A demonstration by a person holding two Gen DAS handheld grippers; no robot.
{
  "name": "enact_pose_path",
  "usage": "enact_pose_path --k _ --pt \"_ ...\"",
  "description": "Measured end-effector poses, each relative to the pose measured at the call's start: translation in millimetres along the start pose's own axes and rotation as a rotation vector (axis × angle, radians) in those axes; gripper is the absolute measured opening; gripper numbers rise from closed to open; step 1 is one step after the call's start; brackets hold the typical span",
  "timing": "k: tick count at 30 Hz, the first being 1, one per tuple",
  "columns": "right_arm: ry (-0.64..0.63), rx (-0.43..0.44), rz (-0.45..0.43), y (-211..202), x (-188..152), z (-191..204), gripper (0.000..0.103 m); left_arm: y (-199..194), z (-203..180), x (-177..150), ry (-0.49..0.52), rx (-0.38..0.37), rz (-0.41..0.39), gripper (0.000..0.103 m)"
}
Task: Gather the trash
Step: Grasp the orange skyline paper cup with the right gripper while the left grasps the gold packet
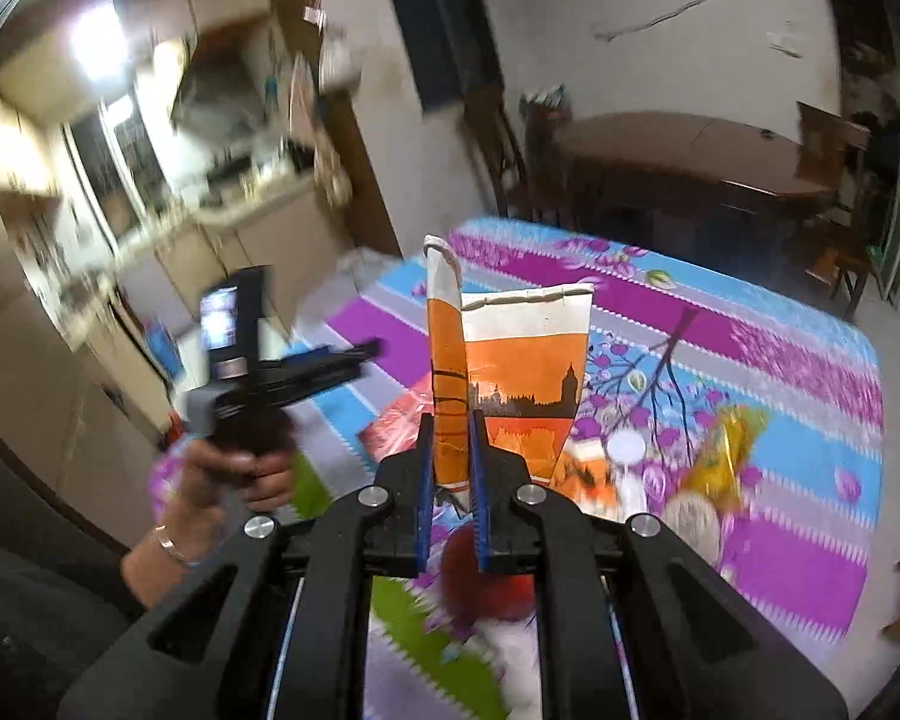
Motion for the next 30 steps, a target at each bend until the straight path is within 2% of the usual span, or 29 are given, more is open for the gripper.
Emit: enact_pose_path --k 2,4,7,11,13,14,16,18,19,22,25,27,30 --pt "0.043 0.014 -0.038 -15.7 -18.3 -4.3 0.009 13.5 -29.9 12.0 0.04 -0.061 0.084 0.073" --pt "0.086 0.027 -0.056 -16.4 -32.7 -8.3 0.009 34.0 -68.8 28.9 0.104 -0.066 0.131 0.073" --pt "0.141 0.038 -0.057 -13.4 -54.9 -17.4 0.009 64.5 -99.9 45.7 0.149 0.042 0.16 0.075" --pt "0.211 0.031 -0.041 -13.6 -86.2 -35.8 0.009 116.4 -115.2 46.8 0.187 0.102 0.315 0.078" --pt "0.244 0.024 -0.034 -16.2 -95.8 -42.7 0.01 132.5 -113.5 42.2 0.195 0.146 0.354 0.078" --pt "0.259 0.02 -0.035 -15.3 -99.7 -47.5 0.01 140.7 -113.1 37.6 0.191 0.15 0.382 0.078" --pt "0.292 0.028 -0.04 -18.2 -106.4 -55.2 0.01 154.6 -112.2 30.8 0.16 0.102 0.431 0.077" --pt "0.314 0.032 -0.051 -20.0 -109.4 -58.7 0.01 163.4 -112.5 25.9 0.145 0.073 0.468 0.059" --pt "0.317 0.03 -0.058 -20.9 -110.1 -59.3 0.01 162.9 -115.9 26.4 0.158 0.076 0.45 0.056" --pt "0.313 0.006 -0.093 -26.1 -110.9 -60.5 0.01 161.8 -124.0 22.8 0.168 -0.013 0.453 0.052" --pt "0.32 -0.024 -0.123 -34.3 -110.7 -62.0 0.01 140.8 -126.9 29.0 0.177 -0.035 0.384 0.049" --pt "0.319 -0.05 -0.143 -40.2 -110.4 -63.5 0.01 113.9 -130.3 38.4 0.169 -0.075 0.328 0.049" --pt "0.309 -0.088 -0.179 -51.2 -109.1 -61.8 0.009 49.2 -143.6 45.1 0.205 -0.134 0.208 0.049"
Point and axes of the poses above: each gripper's, at about its wrist camera, not at the fingertips, and y roughly the way its jaws point, z to its left, x to its top, the point moved 2 cm from there along y, roughly the way its jaws point, and after that the axes turned 2 degrees about -x, right-handed, at the moved point
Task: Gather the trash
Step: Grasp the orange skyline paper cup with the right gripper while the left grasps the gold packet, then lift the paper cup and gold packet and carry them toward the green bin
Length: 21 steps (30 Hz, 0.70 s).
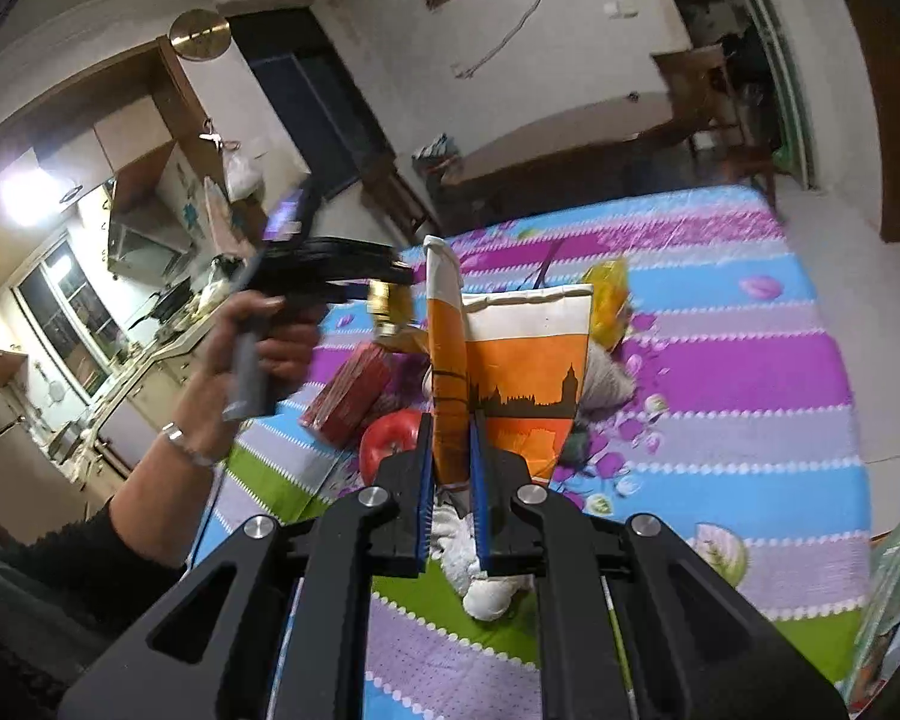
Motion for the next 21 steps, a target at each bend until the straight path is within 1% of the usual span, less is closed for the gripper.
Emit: enact_pose_path --k 2,3,5,6,8,12,14,18,19,21 --pt "-0.014 -0.026 -0.033 -9.1 0.9 4.0 0.009 -36.2 -17.2 -11.5 0.055 -0.002 -0.07 0.049" --pt "-0.02 -0.038 -0.047 -13.0 0.9 6.5 0.009 -57.6 -29.0 -22.7 0.107 0.003 -0.12 0.049" --pt "-0.031 -0.057 -0.065 -18.3 -0.4 9.6 0.009 -89.2 -43.5 -41.1 0.172 0.031 -0.192 0.049" --pt "-0.039 -0.072 -0.078 -23.4 -2.0 11.6 0.009 -107.7 -52.3 -56.3 0.206 0.049 -0.24 0.049" --pt "-0.056 -0.1 -0.094 -30.6 -5.5 16.2 0.009 -129.3 -64.2 -81.1 0.236 0.071 -0.296 0.049" --pt "-0.149 -0.274 -0.147 -41.6 -21.5 31.2 0.009 -160.3 -89.2 -140.4 0.289 0.129 -0.387 0.049" --pt "-0.185 -0.339 -0.16 -42.5 -32.6 38.4 0.009 -164.8 -98.8 -166.2 0.297 0.136 -0.397 0.049" --pt "-0.22 -0.402 -0.167 -40.1 -50.9 46.2 0.009 -165.4 -113.1 -203.4 0.315 0.172 -0.421 0.049" --pt "-0.228 -0.415 -0.169 -38.8 -52.5 46.9 0.009 -164.9 -116.5 -210.4 0.321 0.184 -0.426 0.05" --pt "-0.242 -0.429 -0.172 -39.7 -57.2 48.5 0.009 -160.4 -119.5 -218.3 0.321 0.181 -0.419 0.05"
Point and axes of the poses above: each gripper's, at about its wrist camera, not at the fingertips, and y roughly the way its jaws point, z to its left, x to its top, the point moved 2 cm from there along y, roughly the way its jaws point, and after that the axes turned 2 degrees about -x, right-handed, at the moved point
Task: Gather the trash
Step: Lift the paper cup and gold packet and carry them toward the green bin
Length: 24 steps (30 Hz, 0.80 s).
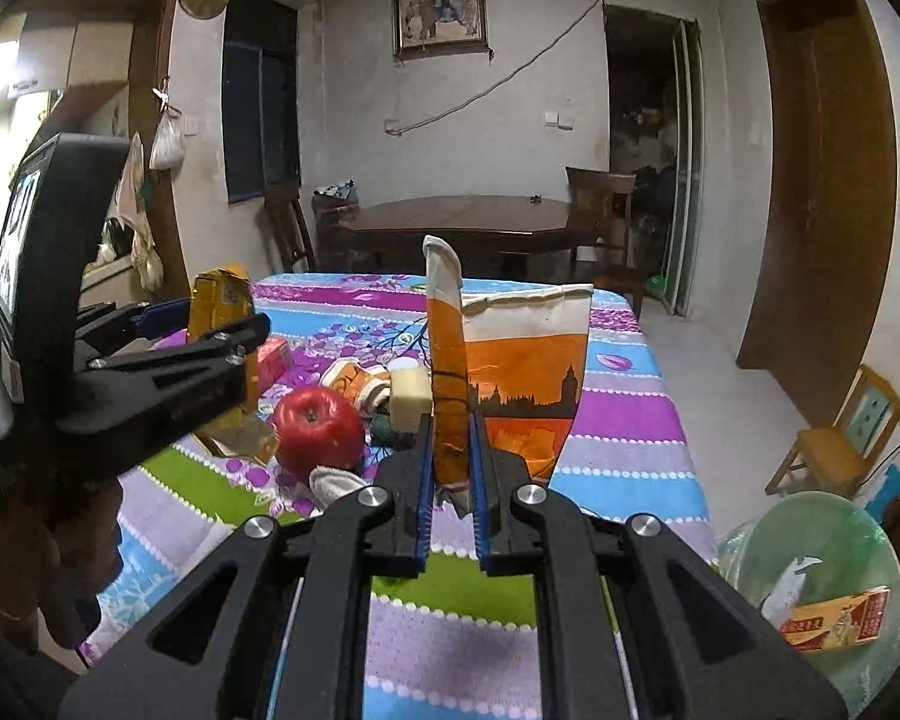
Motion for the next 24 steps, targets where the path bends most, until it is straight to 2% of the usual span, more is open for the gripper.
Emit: enact_pose_path --k 10,16,24 --pt "0.005 -0.053 -0.005 1.6 -6.3 -10.3 0.009 10.5 -14.2 -9.9 0.019 0.007 0.002 0.05" --pt "0.024 -0.037 0.002 2.5 -10.2 -15.2 0.009 15.2 -19.4 -9.7 0.034 0.01 -0.004 0.05" --pt "0.011 -0.06 -0.012 -0.3 -12.3 -9.9 0.009 16.9 -18.0 -12.6 0.032 0.003 0.001 0.05"
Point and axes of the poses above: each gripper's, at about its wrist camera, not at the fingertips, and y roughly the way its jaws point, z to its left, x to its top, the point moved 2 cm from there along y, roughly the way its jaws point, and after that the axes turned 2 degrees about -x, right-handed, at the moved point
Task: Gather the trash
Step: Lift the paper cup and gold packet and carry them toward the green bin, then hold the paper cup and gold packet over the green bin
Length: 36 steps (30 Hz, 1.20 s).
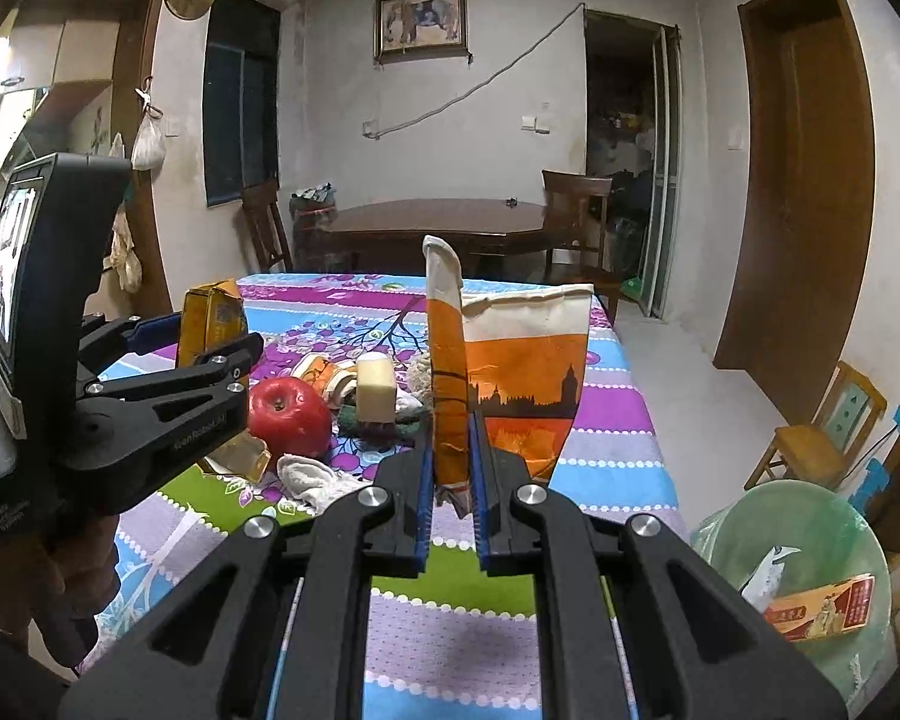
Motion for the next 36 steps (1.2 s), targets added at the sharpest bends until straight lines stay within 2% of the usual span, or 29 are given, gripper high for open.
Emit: enact_pose_path --k 11,19,26,30,36 --pt "-0.007 -0.017 -0.014 -4.9 -1.1 1.4 0.009 -2.5 1.4 1.6 -0.003 -0.007 -0.005 0.05" --pt "0.009 -0.077 -0.028 -19.1 3.5 -21.4 0.009 -5.9 -21.6 15.3 0.018 -0.071 -0.032 0.05" --pt "0.054 -0.189 -0.032 -41.7 10.8 -72.4 0.009 -9.7 -69.5 40.0 0.057 -0.191 -0.067 0.05" --pt "0.095 -0.275 -0.017 -57.8 8.4 -112.3 0.009 -9.8 -113.4 51.5 0.096 -0.283 -0.07 0.05" --pt "0.15 -0.379 0.033 -77.0 -5.1 -162.0 0.009 -7.2 -184.6 59.7 0.162 -0.378 -0.071 0.05"
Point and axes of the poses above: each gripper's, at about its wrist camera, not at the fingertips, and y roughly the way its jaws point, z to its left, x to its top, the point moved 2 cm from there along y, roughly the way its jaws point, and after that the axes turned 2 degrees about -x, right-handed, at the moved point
